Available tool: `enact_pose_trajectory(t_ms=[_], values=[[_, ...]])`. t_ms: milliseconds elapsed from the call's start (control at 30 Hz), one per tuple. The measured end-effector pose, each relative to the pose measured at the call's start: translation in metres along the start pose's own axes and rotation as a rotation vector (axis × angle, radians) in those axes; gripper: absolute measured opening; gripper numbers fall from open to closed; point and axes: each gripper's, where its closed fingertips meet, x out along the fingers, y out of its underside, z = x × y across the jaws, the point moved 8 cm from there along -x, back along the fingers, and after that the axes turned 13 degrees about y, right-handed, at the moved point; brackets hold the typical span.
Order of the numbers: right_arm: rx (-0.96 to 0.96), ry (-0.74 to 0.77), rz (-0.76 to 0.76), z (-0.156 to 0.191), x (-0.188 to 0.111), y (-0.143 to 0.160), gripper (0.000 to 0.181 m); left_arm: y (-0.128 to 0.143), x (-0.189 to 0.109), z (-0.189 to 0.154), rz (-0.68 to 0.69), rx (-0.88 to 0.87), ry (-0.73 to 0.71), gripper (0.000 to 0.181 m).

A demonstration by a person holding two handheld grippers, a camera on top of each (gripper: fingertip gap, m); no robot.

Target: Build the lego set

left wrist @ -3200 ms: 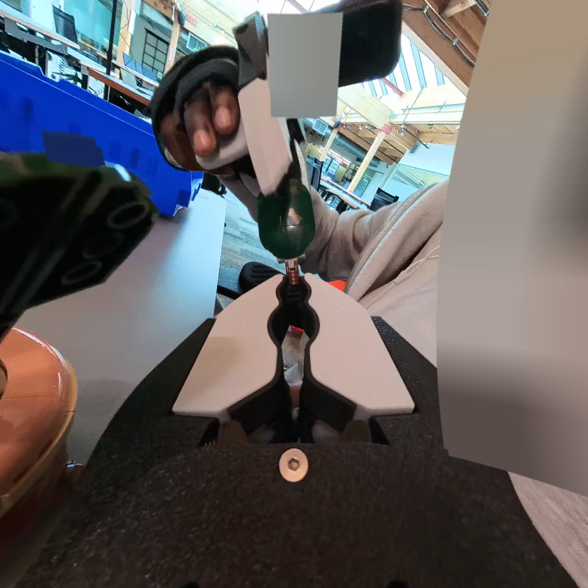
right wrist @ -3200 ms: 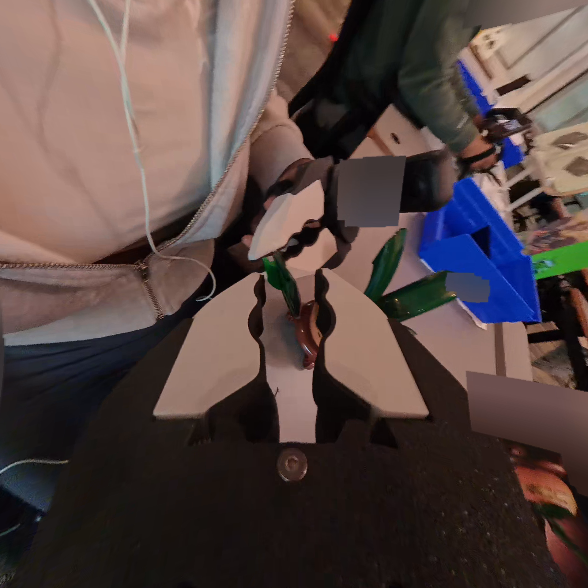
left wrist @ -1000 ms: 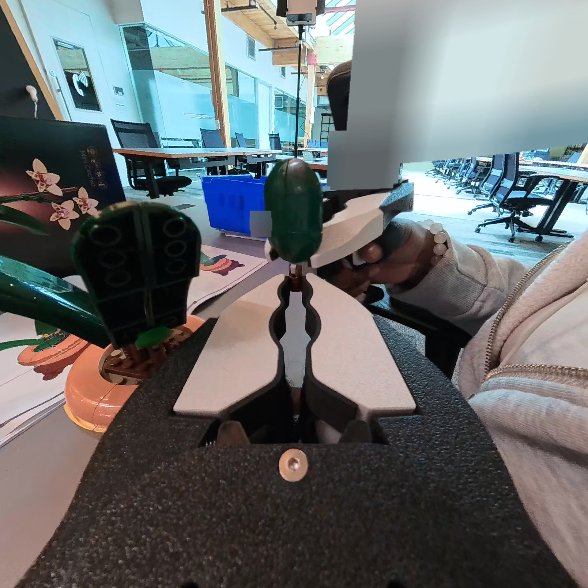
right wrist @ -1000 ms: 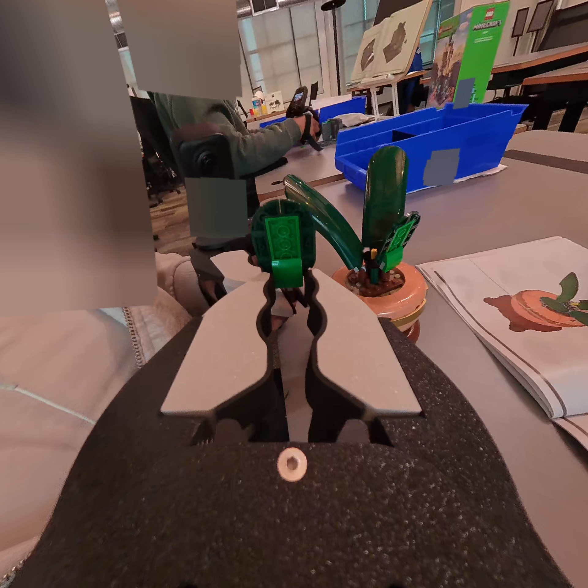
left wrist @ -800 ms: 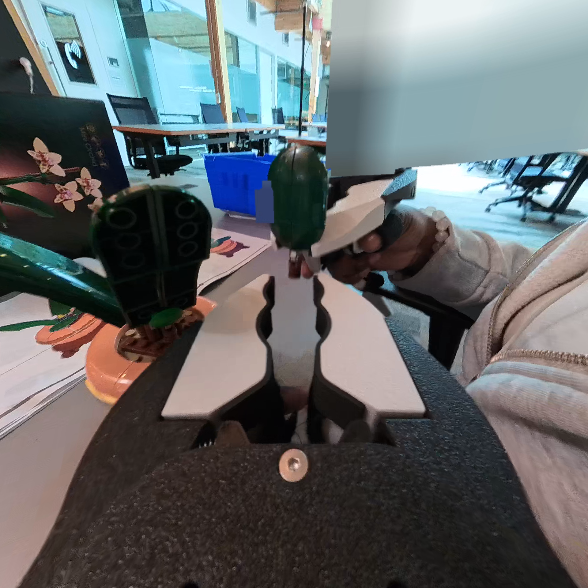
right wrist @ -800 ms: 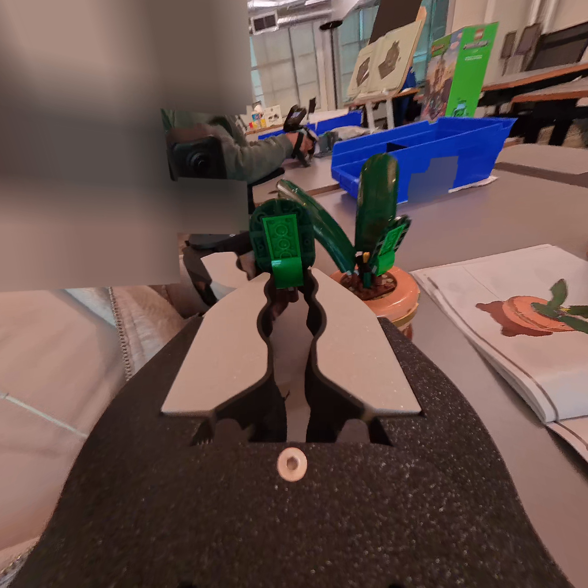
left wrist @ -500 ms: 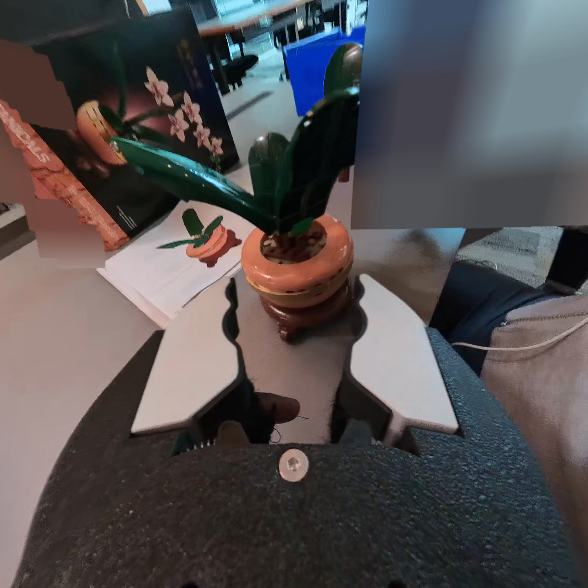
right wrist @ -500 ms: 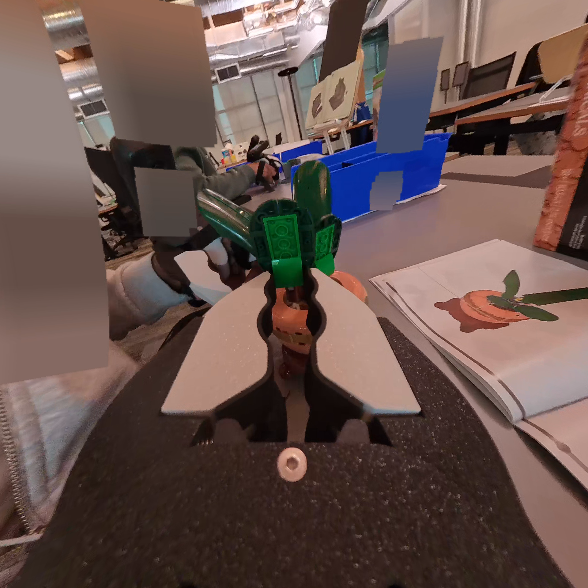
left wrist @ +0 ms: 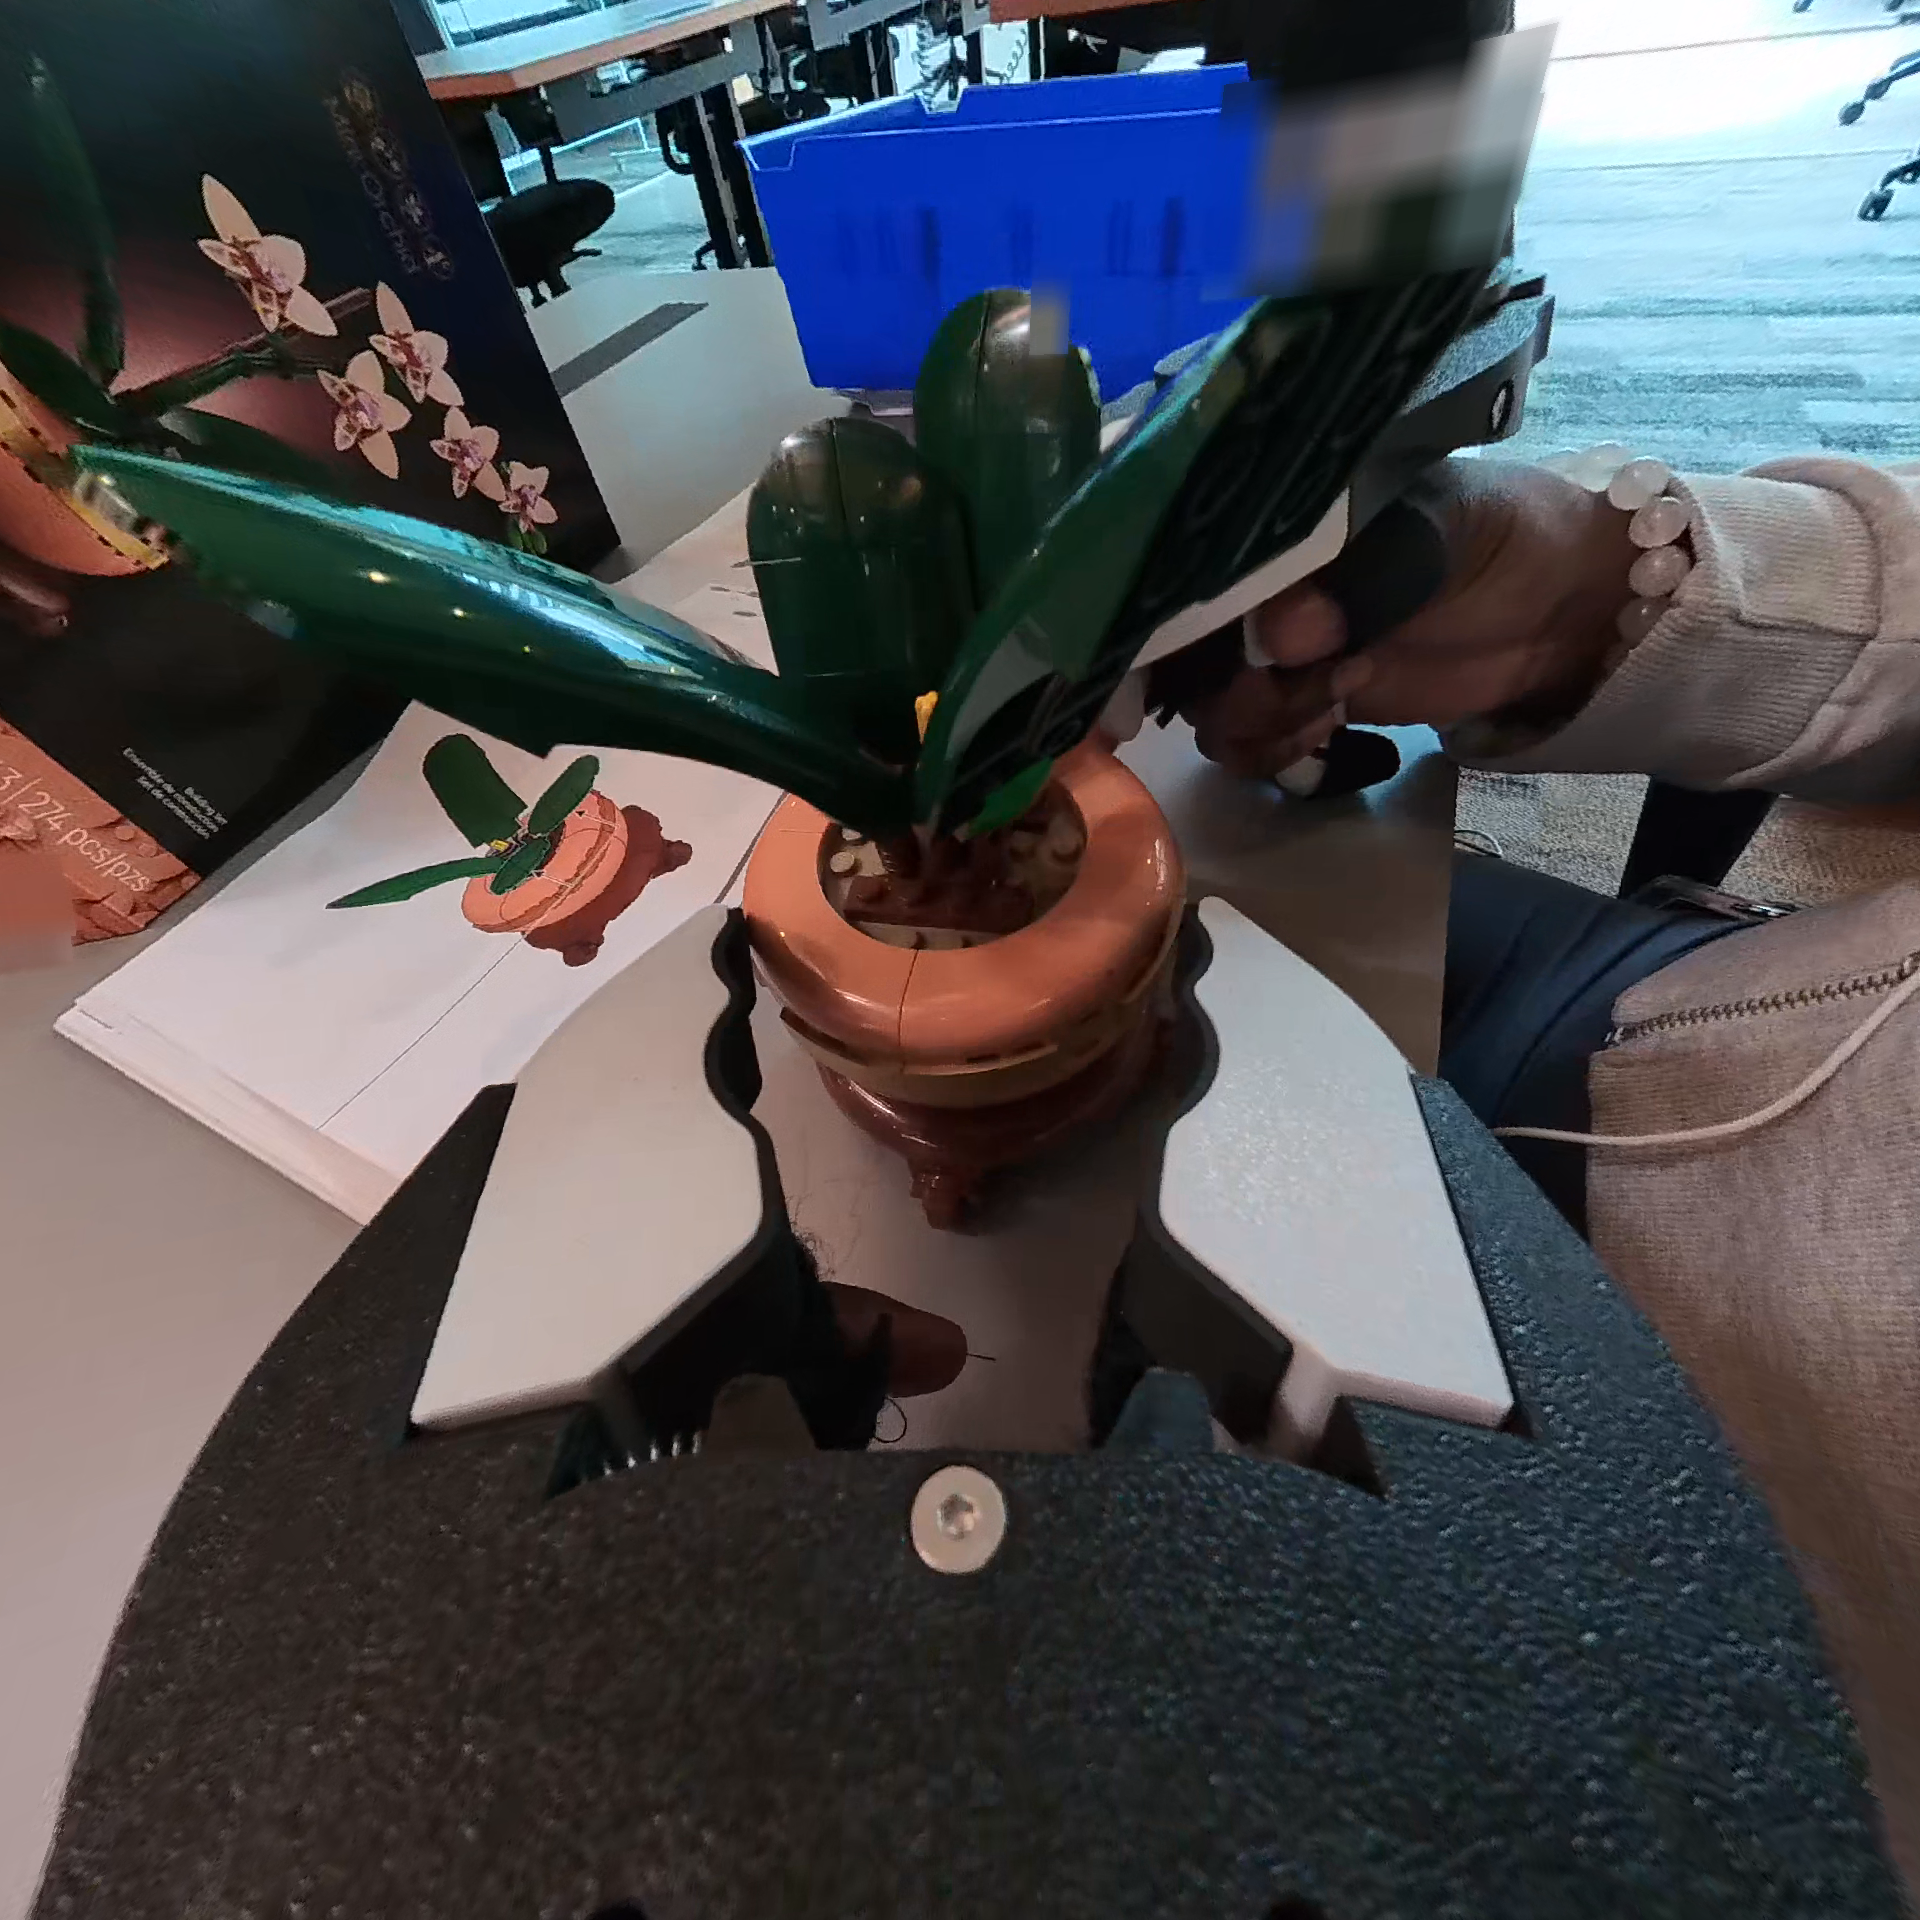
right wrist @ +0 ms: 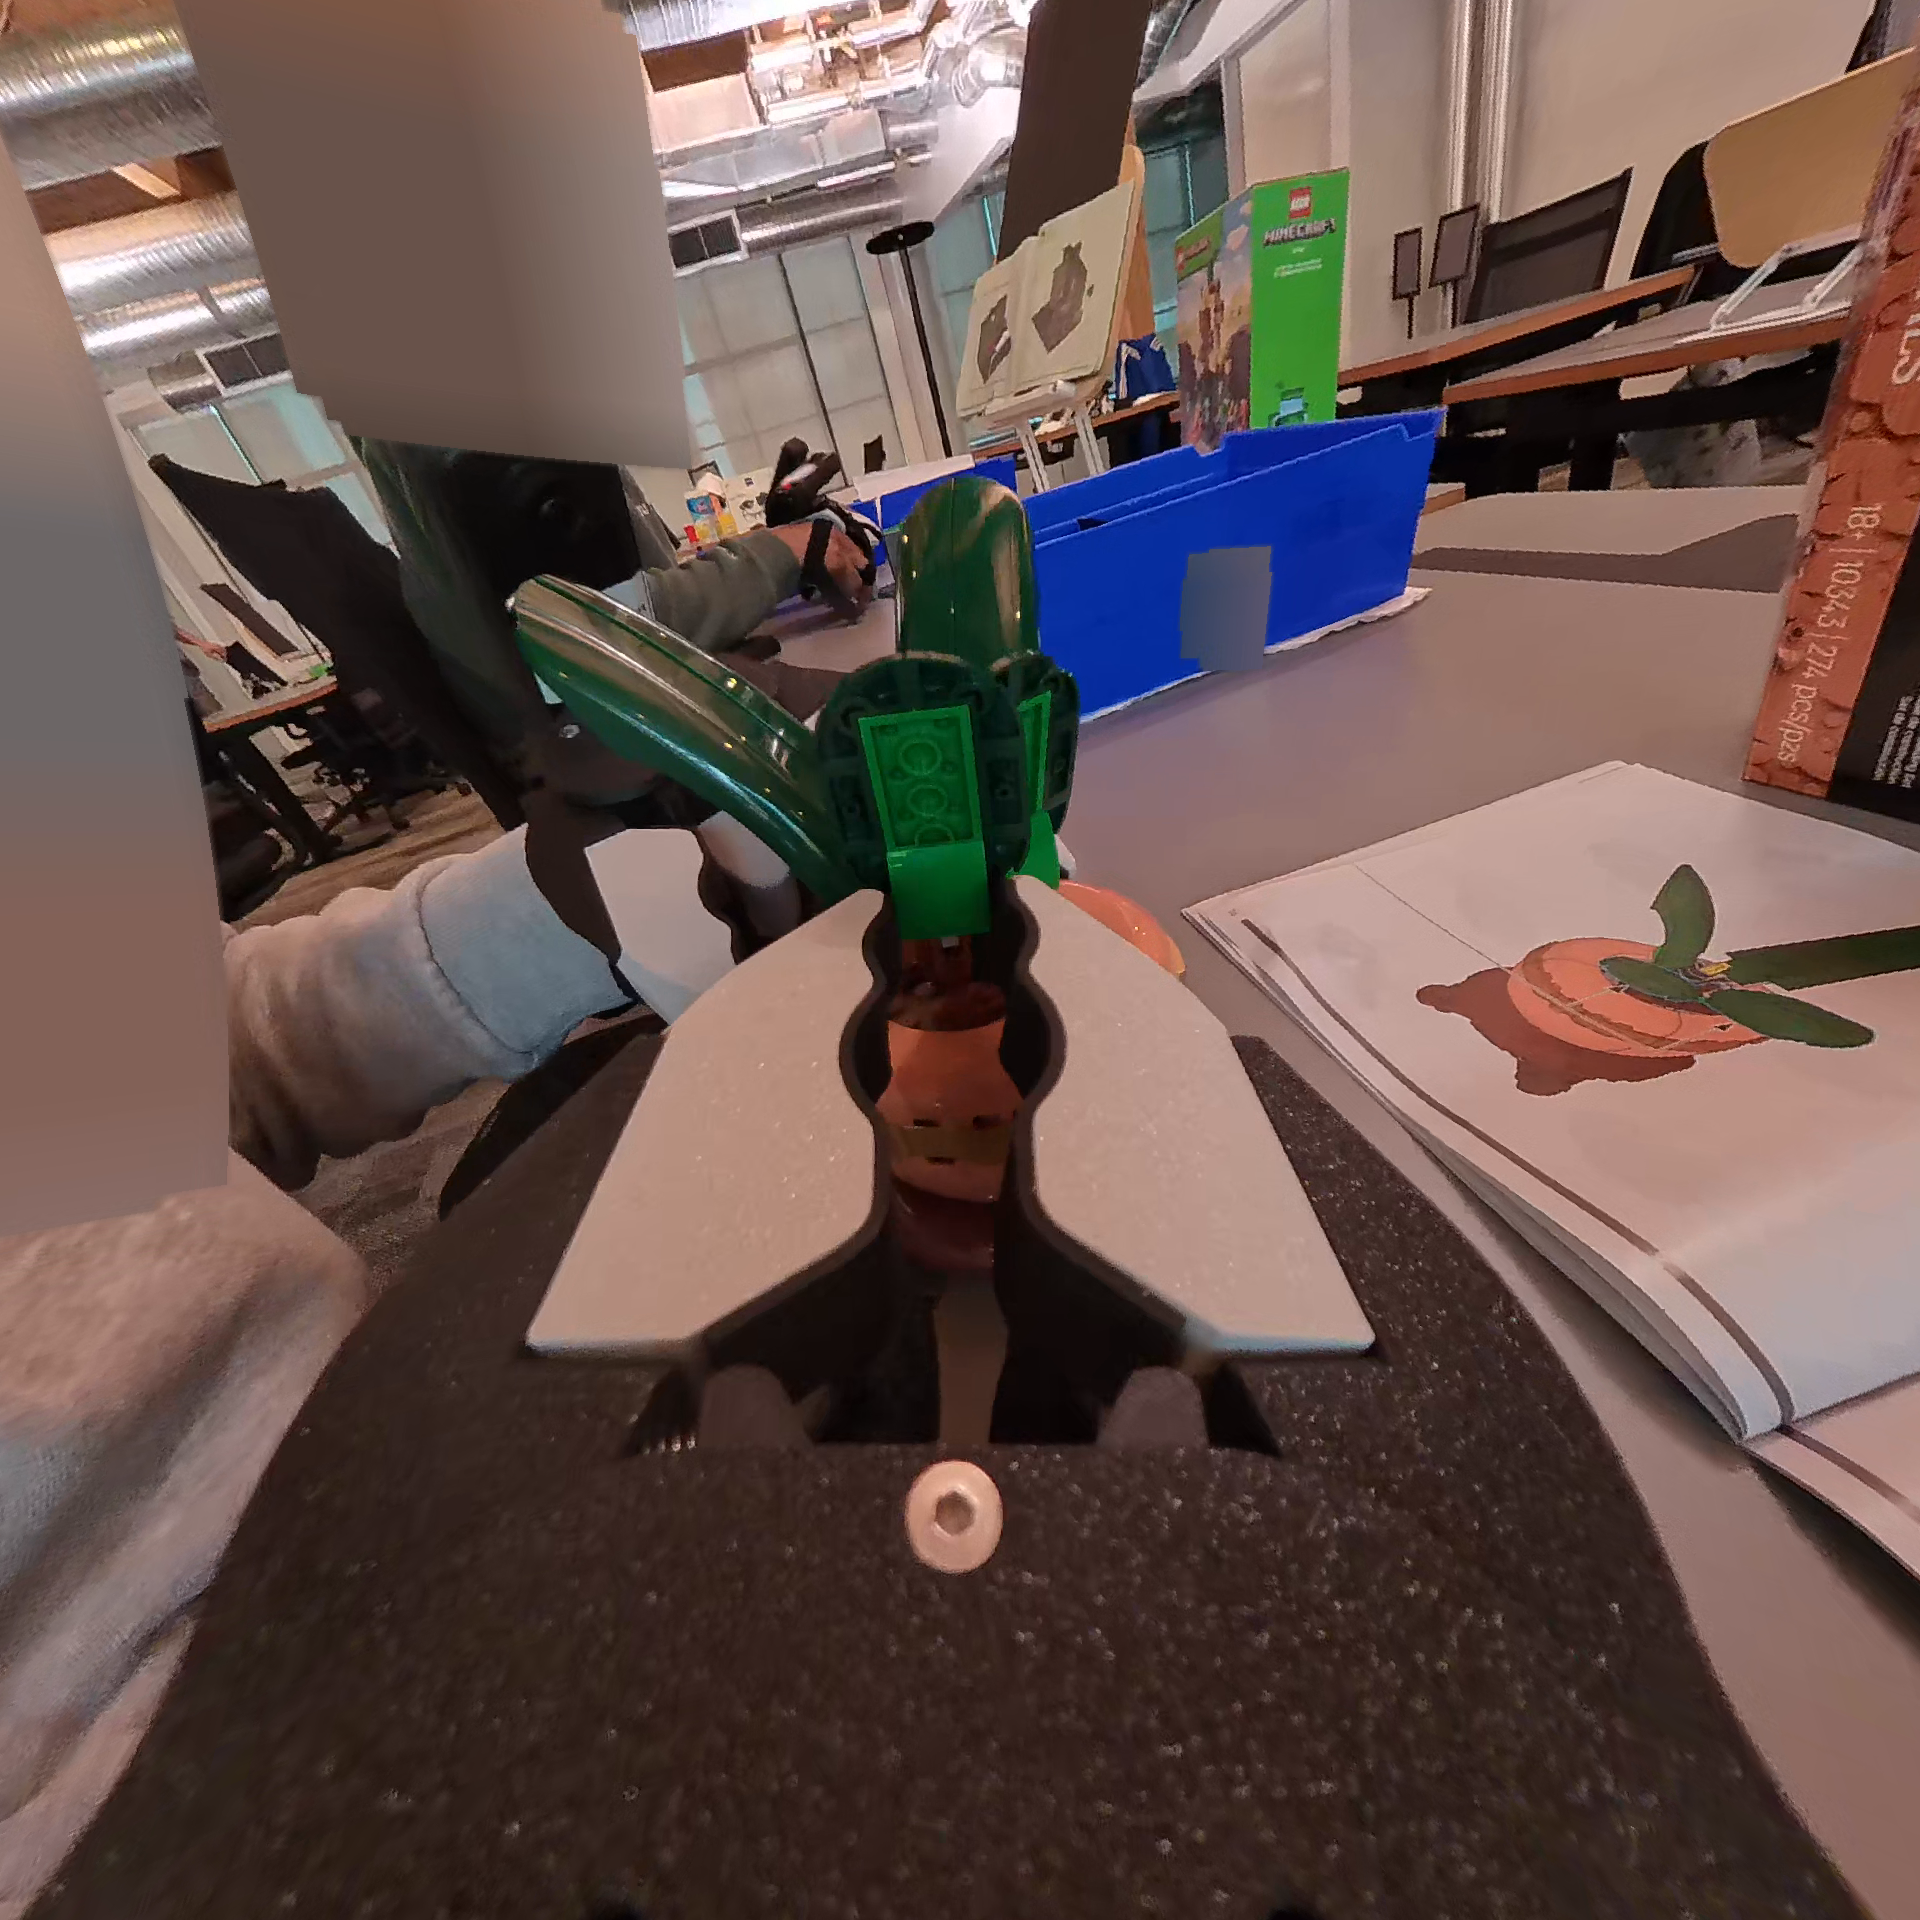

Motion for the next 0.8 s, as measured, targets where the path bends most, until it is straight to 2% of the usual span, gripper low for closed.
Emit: enact_pose_trajectory(t_ms=[233, 500, 600, 800], values=[[0.001, 0.027, 0.039, 0.0008, 0.0052, 0.0010, 0.016, 0.0037, -0.0019, 0.0020, -0.052, -0.014, 0.007, 0.077], [0.084, 0.059, 0.028, 0.0030, 0.0046, 0.0034, 0.016, 0.0026, -0.0022, 0.0020, -0.028, 0.006, 0.026, 0.077], [0.160, 0.015, 0.013, 0.0042, 0.0023, 0.0015, 0.016, 0.0023, -0.0024, 0.0016, -0.020, 0.009, 0.021, 0.077], [0.173, 0.023, 0.019, 0.0049, 0.0027, 0.0038, 0.016, 0.0019, -0.0019, 0.0005, -0.014, 0.014, 0.008, 0.077]])
